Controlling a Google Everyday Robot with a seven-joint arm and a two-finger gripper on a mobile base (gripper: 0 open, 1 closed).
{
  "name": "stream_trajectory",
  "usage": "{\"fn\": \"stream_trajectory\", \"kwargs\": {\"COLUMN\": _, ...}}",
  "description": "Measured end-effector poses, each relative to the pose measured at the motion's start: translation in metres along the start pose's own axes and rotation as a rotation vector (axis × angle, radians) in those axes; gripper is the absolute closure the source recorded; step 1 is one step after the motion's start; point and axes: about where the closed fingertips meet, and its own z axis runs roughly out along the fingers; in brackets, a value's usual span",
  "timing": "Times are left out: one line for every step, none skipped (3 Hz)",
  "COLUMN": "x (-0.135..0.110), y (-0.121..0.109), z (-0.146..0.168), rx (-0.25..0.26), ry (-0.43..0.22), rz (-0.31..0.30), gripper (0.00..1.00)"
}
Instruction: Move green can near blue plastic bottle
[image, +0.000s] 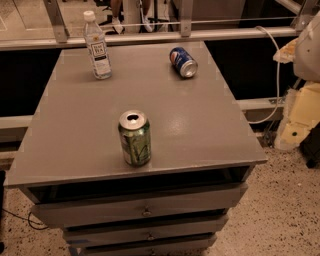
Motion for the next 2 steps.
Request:
{"fn": "stream_trajectory", "kwargs": {"x": 0.0000, "y": 0.0000, "z": 0.0000, "rx": 0.000, "ry": 0.000, "rz": 0.000, "gripper": 0.00}}
{"fn": "stream_trajectory", "kwargs": {"x": -0.0079, "y": 0.0014, "z": 0.0049, "rx": -0.004, "ry": -0.052, "rz": 0.009, "gripper": 0.00}}
